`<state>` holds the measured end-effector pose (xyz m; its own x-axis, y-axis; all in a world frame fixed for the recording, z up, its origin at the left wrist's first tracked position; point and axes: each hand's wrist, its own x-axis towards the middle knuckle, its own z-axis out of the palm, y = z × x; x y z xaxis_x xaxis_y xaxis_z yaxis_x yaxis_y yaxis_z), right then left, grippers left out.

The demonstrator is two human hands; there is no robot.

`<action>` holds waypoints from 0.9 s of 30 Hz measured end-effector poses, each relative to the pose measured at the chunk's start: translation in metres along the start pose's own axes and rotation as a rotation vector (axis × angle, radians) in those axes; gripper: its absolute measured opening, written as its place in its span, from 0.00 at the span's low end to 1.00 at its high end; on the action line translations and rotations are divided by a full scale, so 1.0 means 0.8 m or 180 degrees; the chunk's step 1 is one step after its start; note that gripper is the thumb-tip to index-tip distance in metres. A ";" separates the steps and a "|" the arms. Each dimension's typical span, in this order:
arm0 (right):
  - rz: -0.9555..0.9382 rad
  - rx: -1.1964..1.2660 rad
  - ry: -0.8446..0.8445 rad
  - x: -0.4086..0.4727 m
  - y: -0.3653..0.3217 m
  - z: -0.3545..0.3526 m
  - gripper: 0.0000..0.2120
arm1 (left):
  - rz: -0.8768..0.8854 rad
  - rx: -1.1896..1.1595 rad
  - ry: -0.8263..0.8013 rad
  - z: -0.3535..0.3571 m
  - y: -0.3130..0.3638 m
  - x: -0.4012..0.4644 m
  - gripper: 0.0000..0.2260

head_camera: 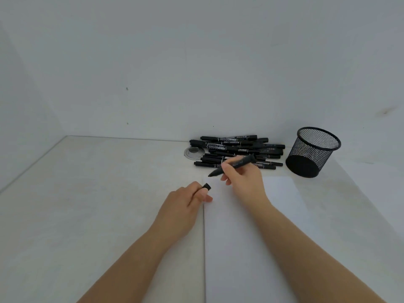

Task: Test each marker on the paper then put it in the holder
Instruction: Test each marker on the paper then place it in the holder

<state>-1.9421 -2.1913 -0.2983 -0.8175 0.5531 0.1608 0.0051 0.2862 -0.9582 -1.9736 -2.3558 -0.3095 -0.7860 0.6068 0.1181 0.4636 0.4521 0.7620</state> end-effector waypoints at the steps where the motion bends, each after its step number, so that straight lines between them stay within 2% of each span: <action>1: 0.0047 -0.0020 0.0047 -0.001 0.005 0.001 0.07 | -0.0032 -0.0020 0.0012 0.000 -0.001 0.001 0.12; 8: -0.0025 -0.0032 -0.0118 0.001 0.014 0.003 0.04 | -0.0128 -0.0069 0.0054 -0.002 0.002 0.002 0.14; 12: -0.0051 -0.0320 -0.0200 0.001 0.016 0.002 0.05 | -0.0121 -0.0098 0.0105 -0.002 0.001 0.001 0.15; 16: -0.0013 -0.0324 0.0103 0.001 0.019 -0.002 0.06 | -0.0137 -0.0263 0.0130 -0.001 0.003 0.001 0.16; 18: -0.0186 -0.0355 0.0278 -0.001 0.016 -0.003 0.08 | -0.0144 -0.0273 0.0137 -0.001 0.003 0.001 0.17; 22: -0.0326 0.0156 0.0384 -0.007 0.004 -0.008 0.11 | -0.0191 -0.0247 0.0054 0.000 0.002 0.001 0.14; 25: 0.0285 0.0993 0.0215 -0.010 0.000 -0.017 0.07 | -0.0206 -0.0071 -0.0022 0.001 0.000 0.003 0.11; 27: 0.0699 0.1625 0.0159 -0.014 0.004 -0.022 0.11 | -0.0175 0.0011 -0.0028 0.003 -0.002 0.004 0.10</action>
<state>-1.9229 -2.1827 -0.2993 -0.8003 0.5970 -0.0563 -0.1177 -0.2484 -0.9615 -1.9757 -2.3530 -0.3123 -0.8067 0.5867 0.0704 0.4212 0.4873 0.7649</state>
